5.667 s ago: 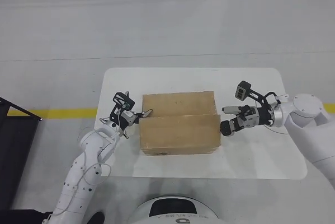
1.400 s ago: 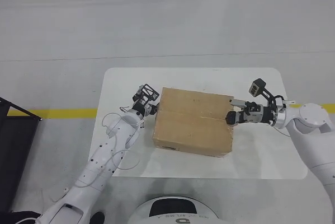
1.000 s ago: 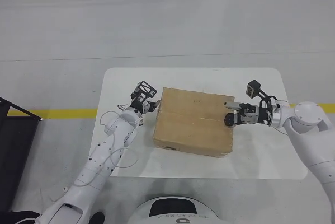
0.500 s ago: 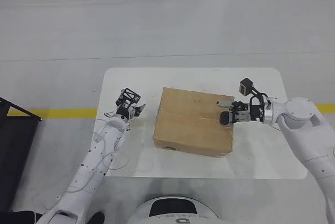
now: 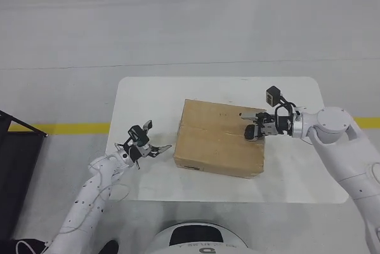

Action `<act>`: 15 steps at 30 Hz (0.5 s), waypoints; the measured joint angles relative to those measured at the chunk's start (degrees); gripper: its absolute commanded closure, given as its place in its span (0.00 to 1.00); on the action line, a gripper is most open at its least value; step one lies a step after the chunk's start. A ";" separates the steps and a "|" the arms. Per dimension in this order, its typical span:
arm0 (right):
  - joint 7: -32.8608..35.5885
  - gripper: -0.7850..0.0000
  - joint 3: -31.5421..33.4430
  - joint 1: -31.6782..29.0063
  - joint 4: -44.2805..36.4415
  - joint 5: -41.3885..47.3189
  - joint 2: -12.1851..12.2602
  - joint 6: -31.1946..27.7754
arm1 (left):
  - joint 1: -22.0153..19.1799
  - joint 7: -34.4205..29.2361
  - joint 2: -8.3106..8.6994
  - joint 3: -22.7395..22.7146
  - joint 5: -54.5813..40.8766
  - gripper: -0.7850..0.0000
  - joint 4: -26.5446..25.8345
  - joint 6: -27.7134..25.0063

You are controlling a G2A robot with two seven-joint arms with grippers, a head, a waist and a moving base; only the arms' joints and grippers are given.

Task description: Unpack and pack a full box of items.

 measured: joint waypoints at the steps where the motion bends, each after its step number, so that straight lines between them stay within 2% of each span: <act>1: -0.17 0.00 -0.11 0.03 -0.15 -0.12 -0.06 0.18 | -0.21 -0.46 -0.13 0.09 -0.87 0.00 0.40 1.06; 4: -0.57 0.00 -0.28 0.04 -0.55 -0.27 -0.21 0.57 | -1.06 -3.64 -0.83 1.26 -4.27 0.00 1.11 5.12; 15: -1.15 0.00 -0.14 -0.16 -0.76 0.49 -0.34 0.64 | -1.07 -3.64 -0.85 1.33 -4.27 0.00 1.08 5.14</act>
